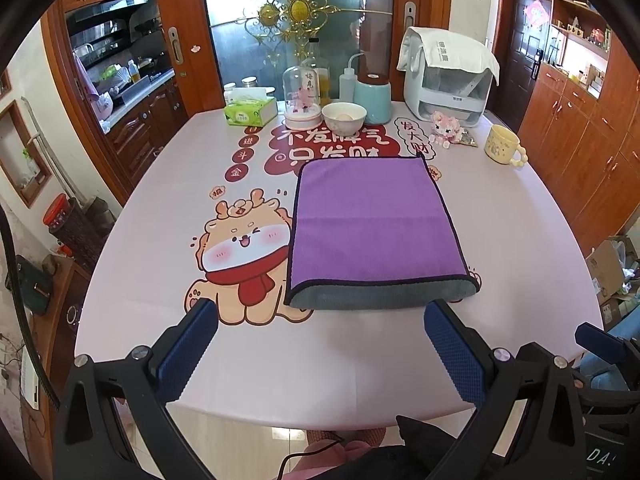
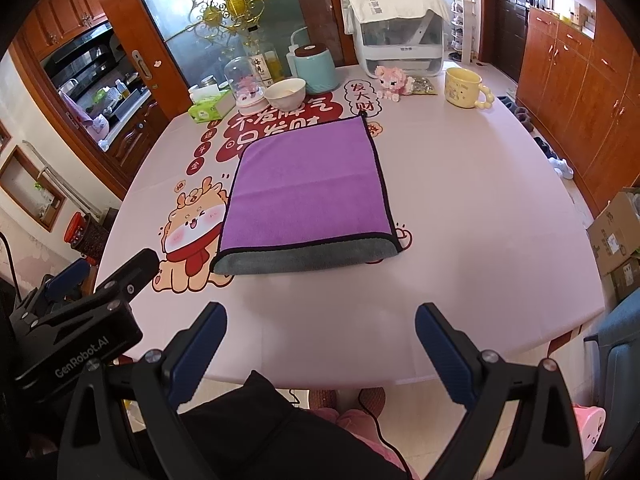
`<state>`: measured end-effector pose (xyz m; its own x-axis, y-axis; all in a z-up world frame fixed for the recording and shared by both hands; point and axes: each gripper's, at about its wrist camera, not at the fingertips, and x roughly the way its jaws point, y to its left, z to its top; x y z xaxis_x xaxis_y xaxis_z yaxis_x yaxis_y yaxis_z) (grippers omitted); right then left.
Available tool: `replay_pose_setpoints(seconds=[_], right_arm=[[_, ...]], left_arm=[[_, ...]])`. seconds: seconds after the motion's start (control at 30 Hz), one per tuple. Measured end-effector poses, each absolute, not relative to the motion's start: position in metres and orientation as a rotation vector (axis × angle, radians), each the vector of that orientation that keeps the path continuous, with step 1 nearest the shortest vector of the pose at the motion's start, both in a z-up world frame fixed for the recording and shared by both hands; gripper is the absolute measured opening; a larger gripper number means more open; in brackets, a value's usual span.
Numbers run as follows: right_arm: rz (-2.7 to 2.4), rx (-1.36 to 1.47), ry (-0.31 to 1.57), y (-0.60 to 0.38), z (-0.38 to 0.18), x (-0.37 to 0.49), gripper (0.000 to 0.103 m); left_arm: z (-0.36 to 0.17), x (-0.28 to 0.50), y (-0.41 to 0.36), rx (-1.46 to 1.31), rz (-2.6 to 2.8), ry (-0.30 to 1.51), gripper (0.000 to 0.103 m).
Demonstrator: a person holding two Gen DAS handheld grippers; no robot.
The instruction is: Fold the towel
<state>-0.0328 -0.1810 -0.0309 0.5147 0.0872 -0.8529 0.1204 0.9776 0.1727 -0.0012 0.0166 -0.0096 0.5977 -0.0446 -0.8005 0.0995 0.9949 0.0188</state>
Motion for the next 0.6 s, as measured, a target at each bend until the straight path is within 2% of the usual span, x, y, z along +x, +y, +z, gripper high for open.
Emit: replay_pose_setpoints(seconds=[0.6], right_arm=[[-0.043, 0.253, 1.032, -0.166, -0.033, -0.027, 0.092]], left_arm=[[-0.025, 0.02, 0.035, 0.101, -0.198, 0.997, 0.102]])
